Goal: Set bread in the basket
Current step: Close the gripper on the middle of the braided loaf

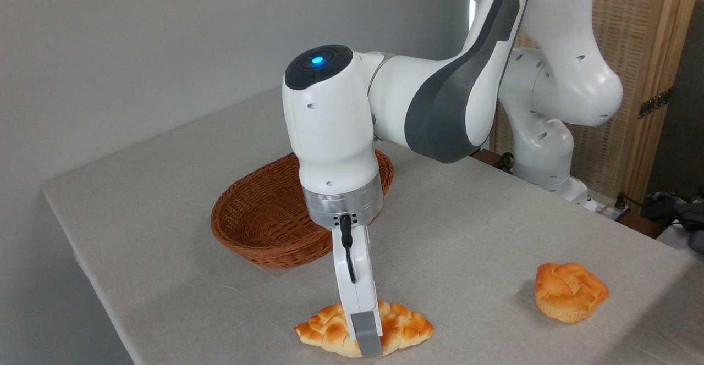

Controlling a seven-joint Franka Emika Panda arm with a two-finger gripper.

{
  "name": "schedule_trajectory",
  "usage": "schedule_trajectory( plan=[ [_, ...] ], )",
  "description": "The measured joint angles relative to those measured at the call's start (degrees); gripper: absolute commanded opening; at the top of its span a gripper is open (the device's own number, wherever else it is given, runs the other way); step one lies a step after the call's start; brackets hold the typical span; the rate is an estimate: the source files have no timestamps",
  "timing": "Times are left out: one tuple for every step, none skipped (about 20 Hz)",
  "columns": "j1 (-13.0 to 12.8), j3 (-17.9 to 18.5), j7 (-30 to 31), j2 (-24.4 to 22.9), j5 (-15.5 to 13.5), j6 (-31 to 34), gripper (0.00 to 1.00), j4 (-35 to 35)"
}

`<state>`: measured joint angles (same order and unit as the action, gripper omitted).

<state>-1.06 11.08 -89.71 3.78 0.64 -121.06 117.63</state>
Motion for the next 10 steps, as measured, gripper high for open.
schedule_trajectory(
  plan=[
    [-0.01, 0.00, 0.00, 0.04, 0.00, -0.01, 0.29, 0.00],
    [-0.01, 0.00, 0.00, 0.04, 0.00, -0.01, 0.29, 0.00],
    [-0.02, 0.00, 0.00, 0.04, 0.00, -0.01, 0.30, 0.00],
    [-0.02, 0.00, 0.00, 0.04, 0.00, -0.01, 0.30, 0.00],
    [-0.02, 0.00, 0.00, 0.03, 0.00, -0.02, 0.31, 0.00],
    [-0.02, 0.00, 0.00, 0.03, 0.00, -0.03, 0.32, -0.01],
    [-0.02, 0.00, 0.00, 0.03, 0.00, -0.03, 0.32, -0.01],
    [-0.02, 0.00, 0.00, 0.03, 0.00, -0.03, 0.33, -0.01],
    [-0.02, 0.00, 0.00, 0.03, 0.00, -0.03, 0.33, -0.01],
    [-0.03, 0.00, 0.00, 0.03, 0.00, -0.03, 0.35, -0.01]
  ],
)
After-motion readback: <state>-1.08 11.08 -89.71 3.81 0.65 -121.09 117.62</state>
